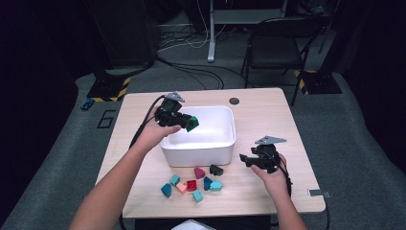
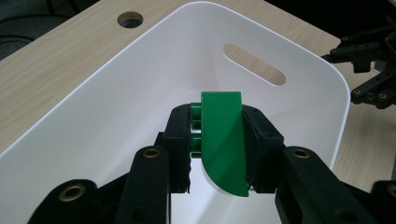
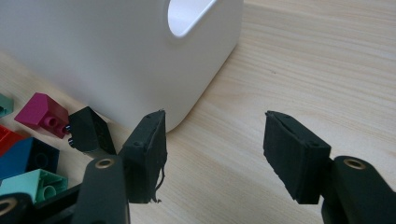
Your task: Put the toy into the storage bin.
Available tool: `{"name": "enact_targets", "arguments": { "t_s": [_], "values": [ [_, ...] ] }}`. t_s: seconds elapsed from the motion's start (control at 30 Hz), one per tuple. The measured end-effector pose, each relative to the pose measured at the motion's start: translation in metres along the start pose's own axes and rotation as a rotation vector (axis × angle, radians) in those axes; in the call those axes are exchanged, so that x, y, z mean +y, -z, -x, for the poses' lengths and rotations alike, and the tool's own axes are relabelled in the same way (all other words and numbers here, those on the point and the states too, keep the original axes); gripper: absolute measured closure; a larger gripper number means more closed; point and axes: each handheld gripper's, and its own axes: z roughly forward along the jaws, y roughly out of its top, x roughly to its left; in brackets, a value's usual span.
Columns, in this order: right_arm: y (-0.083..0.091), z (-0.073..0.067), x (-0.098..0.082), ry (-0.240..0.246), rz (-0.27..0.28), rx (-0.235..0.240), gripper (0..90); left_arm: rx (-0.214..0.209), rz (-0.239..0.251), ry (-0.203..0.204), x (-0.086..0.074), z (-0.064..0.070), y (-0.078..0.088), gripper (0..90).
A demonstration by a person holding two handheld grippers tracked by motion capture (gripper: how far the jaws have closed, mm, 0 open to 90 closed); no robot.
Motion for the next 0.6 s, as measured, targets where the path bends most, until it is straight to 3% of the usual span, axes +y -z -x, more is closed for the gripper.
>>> {"name": "enact_targets", "arguments": {
  "t_s": [0.2,0.6],
  "values": [
    [-0.004,-0.001,-0.001,0.0,-0.007,-0.004,39.2,0.006,-0.008,-0.015,0.004,0.0,-0.015,66.0],
    [-0.012,-0.005,-0.003,0.046,-0.006,-0.006,40.4,-0.016,0.014,0.005,0.007,-0.006,-0.04,66.0]
  ]
}}
